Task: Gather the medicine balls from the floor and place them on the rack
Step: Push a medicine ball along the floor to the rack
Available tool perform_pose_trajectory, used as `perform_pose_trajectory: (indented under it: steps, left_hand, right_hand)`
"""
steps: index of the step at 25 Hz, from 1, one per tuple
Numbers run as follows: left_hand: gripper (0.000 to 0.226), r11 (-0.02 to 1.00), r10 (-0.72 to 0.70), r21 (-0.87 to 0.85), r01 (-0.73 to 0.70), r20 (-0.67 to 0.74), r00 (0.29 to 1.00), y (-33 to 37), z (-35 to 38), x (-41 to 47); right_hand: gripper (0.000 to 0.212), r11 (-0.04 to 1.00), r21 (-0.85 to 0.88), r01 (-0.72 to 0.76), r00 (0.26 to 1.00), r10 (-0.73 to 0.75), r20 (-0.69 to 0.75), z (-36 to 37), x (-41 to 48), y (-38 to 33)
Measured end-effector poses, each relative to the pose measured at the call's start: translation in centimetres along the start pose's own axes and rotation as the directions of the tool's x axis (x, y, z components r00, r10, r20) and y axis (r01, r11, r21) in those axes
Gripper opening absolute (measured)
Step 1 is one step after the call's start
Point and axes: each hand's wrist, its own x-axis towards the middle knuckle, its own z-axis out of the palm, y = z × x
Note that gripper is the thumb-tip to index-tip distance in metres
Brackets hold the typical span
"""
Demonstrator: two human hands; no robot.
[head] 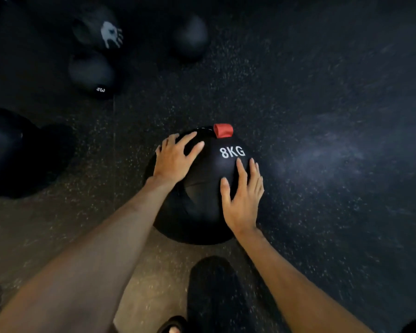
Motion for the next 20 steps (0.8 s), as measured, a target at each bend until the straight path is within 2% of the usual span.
perform_pose_trajectory:
  steps: [3, 5, 9, 12, 15, 18, 20]
  left_hand:
    - [0.049, 0.988, -0.028, -0.152, 0.027, 0.001, 1.000, 0.0, 0.0, 5.0]
    - [0.052, 0.978, 0.043, -0.202, -0.040, 0.008, 0.999, 0.0, -0.1, 5.7]
    - [0.070, 0.957, 0.289, 0.005, -0.290, -0.085, 0.954, -1.0, 0.7, 3.8]
    - [0.068, 0.950, 0.311, 0.028, -0.309, -0.098, 0.945, -1.7, 0.9, 4.5]
    - [0.066, 0.964, 0.265, -0.003, -0.266, -0.091, 0.960, -2.1, 0.8, 7.5]
    - [0.065, 0.977, 0.200, -0.063, -0.204, -0.059, 0.978, -2.4, 0.3, 11.1]
    - [0.063, 0.984, 0.156, -0.081, -0.156, -0.001, 0.988, -1.9, 0.0, 13.2]
  right_hand:
    - [0.055, 0.995, 0.022, -0.102, 0.994, 0.103, -0.046, 1.6, 5.9, -1.3]
    - [0.052, 0.984, 0.042, -0.173, 0.985, 0.173, -0.018, 2.2, 9.8, -1.4]
    - [0.047, 0.948, 0.065, -0.312, 0.949, 0.308, 0.061, 2.0, 17.1, -1.1]
    - [0.042, 0.934, 0.131, -0.333, 0.943, 0.333, 0.019, 2.0, 19.1, -1.7]
    - [0.043, 0.982, 0.080, -0.174, 0.980, 0.180, -0.087, 2.6, 16.8, -3.3]
    - [0.062, 0.974, -0.221, 0.050, 0.993, -0.072, -0.093, 4.8, 9.8, -5.5]
    - [0.075, 0.944, -0.317, 0.093, 0.991, -0.118, -0.060, 6.0, 7.4, -5.6]
